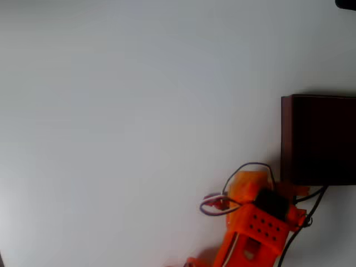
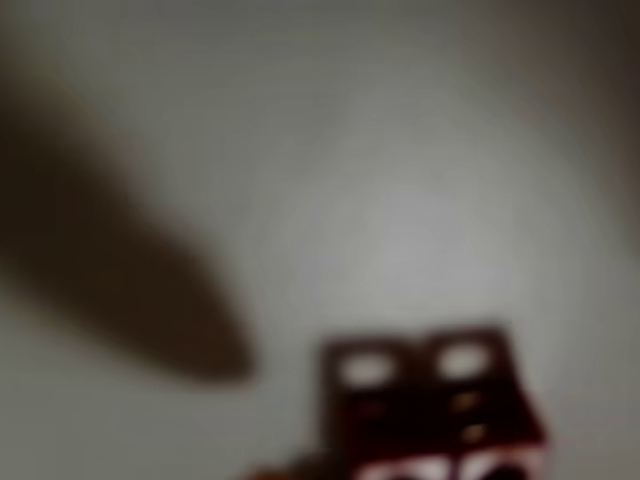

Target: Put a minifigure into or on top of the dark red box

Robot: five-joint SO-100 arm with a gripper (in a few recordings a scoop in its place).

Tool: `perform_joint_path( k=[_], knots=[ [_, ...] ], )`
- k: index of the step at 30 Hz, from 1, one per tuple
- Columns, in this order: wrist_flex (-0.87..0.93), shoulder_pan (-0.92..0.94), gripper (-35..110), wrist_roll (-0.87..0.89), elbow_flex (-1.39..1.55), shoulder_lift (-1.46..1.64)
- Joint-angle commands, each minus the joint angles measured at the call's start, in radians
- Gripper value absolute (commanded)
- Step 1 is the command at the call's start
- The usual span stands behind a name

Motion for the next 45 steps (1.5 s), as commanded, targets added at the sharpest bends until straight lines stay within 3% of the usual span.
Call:
perform_joint_path(
  k=[1,38,45],
  knots=[
    [-0.006,-0.023,26,0.008,-0.049,-0.003],
    [-0.187,-0.098,19,0.015,0.083,0.077],
    [-0.176,-0.095,12,-0.015,0.094,0.084]
  ],
)
